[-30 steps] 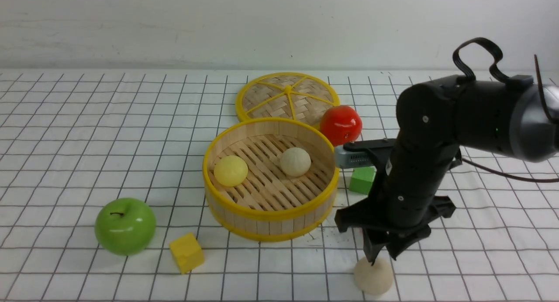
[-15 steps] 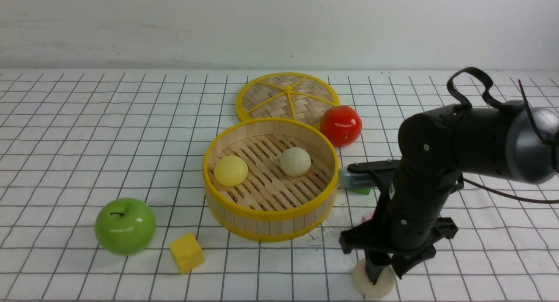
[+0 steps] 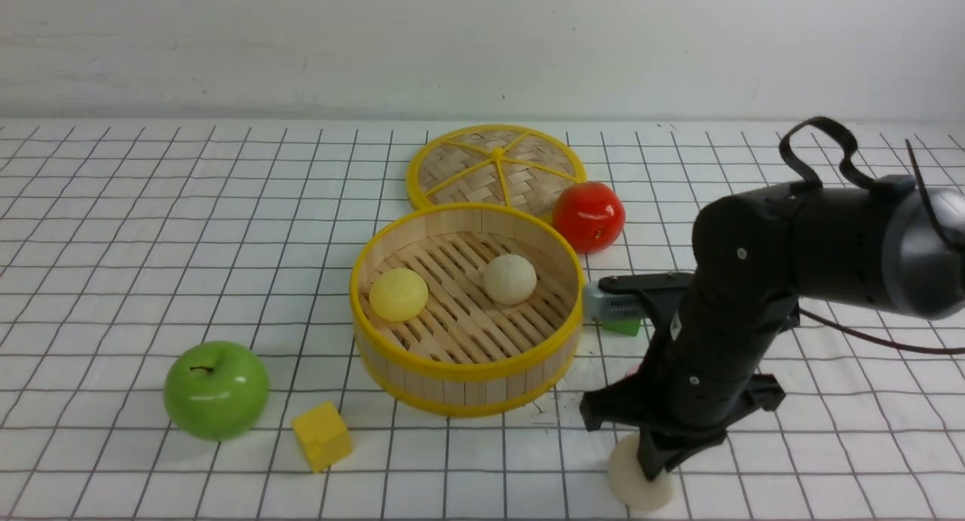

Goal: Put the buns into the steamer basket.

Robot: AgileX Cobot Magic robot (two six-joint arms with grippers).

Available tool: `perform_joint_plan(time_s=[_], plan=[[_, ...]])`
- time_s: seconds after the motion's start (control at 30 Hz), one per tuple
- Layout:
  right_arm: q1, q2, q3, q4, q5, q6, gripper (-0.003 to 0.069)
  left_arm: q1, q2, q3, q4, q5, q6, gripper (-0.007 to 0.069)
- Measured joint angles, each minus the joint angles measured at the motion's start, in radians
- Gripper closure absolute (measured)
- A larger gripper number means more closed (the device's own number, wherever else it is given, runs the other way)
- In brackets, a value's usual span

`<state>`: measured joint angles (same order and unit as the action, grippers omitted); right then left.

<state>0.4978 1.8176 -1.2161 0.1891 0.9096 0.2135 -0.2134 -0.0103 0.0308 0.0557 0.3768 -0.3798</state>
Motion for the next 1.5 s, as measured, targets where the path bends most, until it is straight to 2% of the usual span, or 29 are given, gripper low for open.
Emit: perform_joint_plan(time_s=[0.2,0.33,0.5,0.63,0.9,0.97,1.0,1.03,1.23,1.3,1.33,1.4,1.5], plan=[[0.0,-0.048,-0.164,0.024,-0.009,-0.01,0.0645,0.0,0.0,0.0,0.0,0.0,0.0,0.0477],[0.0,-0.046,-0.283,0.09,-0.132,-0.072,0.0645,0.0,0.0,0.0,0.0,0.0,0.0,0.047],[0.0,0.021,-0.301,0.21,-0.291,-0.151,0.0645,0.0,0.0,0.0,0.0,0.0,0.0,0.0466],[0.0,0.128,-0.301,0.298,-0.316,-0.199,0.0641,0.0,0.0,0.0,0.0,0.0,0.0,0.0462],[0.0,0.224,-0.301,0.326,-0.336,-0.207,0.0582,0.0,0.0,0.0,0.0,0.0,0.0,0.0458],[0.0,0.224,-0.301,0.326,-0.342,-0.207,0.0524,0.0,0.0,0.0,0.0,0.0,0.0,0.0452],[0.0,0.224,-0.301,0.326,-0.342,-0.207,0.0519,0.0,0.0,0.0,0.0,0.0,0.0,0.0452],[0.0,0.222,-0.301,0.325,-0.341,-0.207,0.0463,0.0,0.0,0.0,0.0,0.0,0.0,0.0451],[0.001,0.165,-0.301,0.274,-0.299,-0.207,0.0263,0.0,0.0,0.0,0.0,0.0,0.0,0.045],[0.001,0.149,-0.301,0.258,-0.28,-0.207,0.0235,0.0,0.0,0.0,0.0,0.0,0.0,0.0449],[0.001,0.125,-0.301,0.222,-0.241,-0.196,0.0199,0.0,0.0,0.0,0.0,0.0,0.0,0.0447],[0.001,0.084,-0.301,0.171,-0.193,-0.168,0.0172,0.0,0.0,0.0,0.0,0.0,0.0,0.0445],[0.001,0.027,-0.301,0.077,-0.118,-0.109,0.0158,0.0,0.0,0.0,0.0,0.0,0.0,0.0442]])
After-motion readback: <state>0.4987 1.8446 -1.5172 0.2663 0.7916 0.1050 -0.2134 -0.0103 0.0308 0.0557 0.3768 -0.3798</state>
